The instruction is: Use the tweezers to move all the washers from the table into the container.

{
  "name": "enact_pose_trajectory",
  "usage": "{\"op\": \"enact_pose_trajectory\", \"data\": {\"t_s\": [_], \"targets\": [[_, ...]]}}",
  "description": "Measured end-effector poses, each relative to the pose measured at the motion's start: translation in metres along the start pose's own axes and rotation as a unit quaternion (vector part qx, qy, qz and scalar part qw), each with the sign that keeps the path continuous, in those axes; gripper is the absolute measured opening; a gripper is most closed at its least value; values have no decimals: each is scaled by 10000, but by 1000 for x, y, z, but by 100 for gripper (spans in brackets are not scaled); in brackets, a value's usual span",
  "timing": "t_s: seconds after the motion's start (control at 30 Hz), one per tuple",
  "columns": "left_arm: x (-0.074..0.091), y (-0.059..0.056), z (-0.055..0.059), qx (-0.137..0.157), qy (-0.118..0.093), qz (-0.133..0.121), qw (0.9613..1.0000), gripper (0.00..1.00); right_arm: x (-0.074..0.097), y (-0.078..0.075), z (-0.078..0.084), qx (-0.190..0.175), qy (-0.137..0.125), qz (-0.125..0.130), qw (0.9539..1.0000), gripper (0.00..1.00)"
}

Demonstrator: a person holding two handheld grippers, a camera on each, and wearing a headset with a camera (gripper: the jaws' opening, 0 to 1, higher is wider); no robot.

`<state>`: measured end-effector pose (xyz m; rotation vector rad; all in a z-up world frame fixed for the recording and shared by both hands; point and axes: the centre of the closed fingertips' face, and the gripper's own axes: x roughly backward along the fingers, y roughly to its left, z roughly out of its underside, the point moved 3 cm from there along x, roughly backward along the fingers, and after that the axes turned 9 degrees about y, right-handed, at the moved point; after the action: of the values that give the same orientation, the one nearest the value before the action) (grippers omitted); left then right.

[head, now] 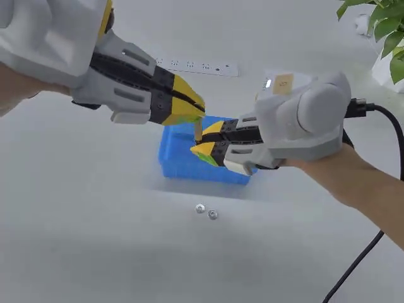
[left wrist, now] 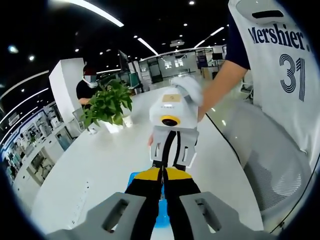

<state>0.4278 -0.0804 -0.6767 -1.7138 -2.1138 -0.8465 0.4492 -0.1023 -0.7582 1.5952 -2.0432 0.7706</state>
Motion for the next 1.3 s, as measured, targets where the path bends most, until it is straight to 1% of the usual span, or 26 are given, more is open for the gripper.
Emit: {"op": "enact_pose_trajectory", "data": {"t_s": [0.17,0.27,0.37,0.43,0.5,0.7,1.0,1.03,1.13,1.3], "targets": [[-6,10,6,59,-38,-76,9999,5,-3,-13,5,-76,26,153,9999,11],[-11,14,9,72,-7,-96,9999,5,-7,-18,9,-114,62,173,9998,11],[-15,16,12,126,-59,-88,9999,5,-11,-21,12,-96,104,166,9998,11],[-20,17,17,134,5,-70,9999,5,-15,-23,16,-87,167,167,9997,11],[-23,19,21,165,25,-51,9998,5,-17,-24,19,-98,191,152,9997,11],[-31,28,33,357,8,-50,9993,5,-25,-31,28,-178,247,115,9995,11],[-42,36,52,591,7,-28,9982,5,-38,-34,42,-262,372,12,9990,11],[-45,36,56,623,8,-22,9981,5,-39,-35,44,-274,391,2,9989,11],[-49,38,61,701,36,11,9975,5,-43,-35,48,-315,438,-42,9985,11],[-52,40,66,766,63,28,9970,5,-48,-35,53,-349,482,-76,9982,11]]}}
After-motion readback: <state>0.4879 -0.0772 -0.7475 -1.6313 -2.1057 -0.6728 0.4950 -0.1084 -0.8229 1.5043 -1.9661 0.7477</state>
